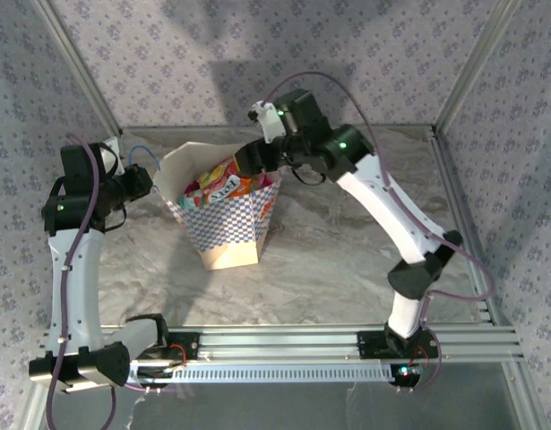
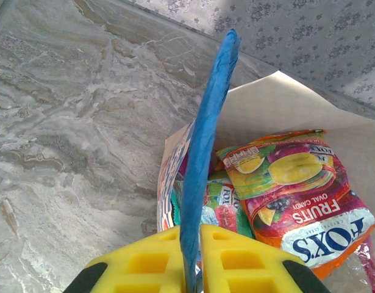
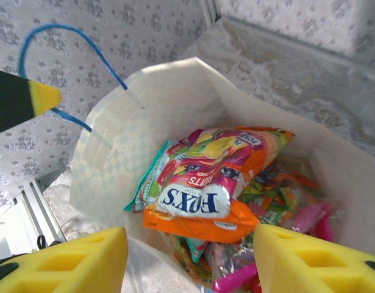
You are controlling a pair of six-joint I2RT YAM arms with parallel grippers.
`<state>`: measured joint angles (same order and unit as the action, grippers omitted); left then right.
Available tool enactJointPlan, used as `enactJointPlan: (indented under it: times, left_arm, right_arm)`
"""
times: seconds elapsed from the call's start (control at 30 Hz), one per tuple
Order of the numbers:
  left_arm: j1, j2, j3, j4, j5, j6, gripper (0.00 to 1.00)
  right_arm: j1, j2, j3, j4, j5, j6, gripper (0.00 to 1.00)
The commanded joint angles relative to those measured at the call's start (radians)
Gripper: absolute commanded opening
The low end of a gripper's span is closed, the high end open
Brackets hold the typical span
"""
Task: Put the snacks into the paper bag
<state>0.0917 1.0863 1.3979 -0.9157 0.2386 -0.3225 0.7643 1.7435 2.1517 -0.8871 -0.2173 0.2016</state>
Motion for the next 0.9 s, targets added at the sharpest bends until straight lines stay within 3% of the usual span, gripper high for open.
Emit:
enactJointPlan:
  times: [0.0,0.37,0.53,0.87]
  left_arm:
    - [0.009,-0.009,0.006,0.026,0.01,-0.001,0.13]
    - [0.008,-0.003,0.023,0.028,0.026,-0.018,0.13]
    - [0.007,0.0,0.022,0.023,0.031,-0.021,0.13]
    - [0.007,0.003,0.015,0.015,0.021,-0.009,0.14]
  right_arm:
    - [-0.007,-0.092,-0.069,0.026,0.08,-0.043,0.59]
    - [-0.08,-0.28,-0.304,0.127,0.122,-0.012,0.7]
    - [-0.109,-0.25,-0.31,0.141,0.117,0.021,0.75]
    - [-0.157,-0.082,-0.208,0.15,0.01,0.071,0.75]
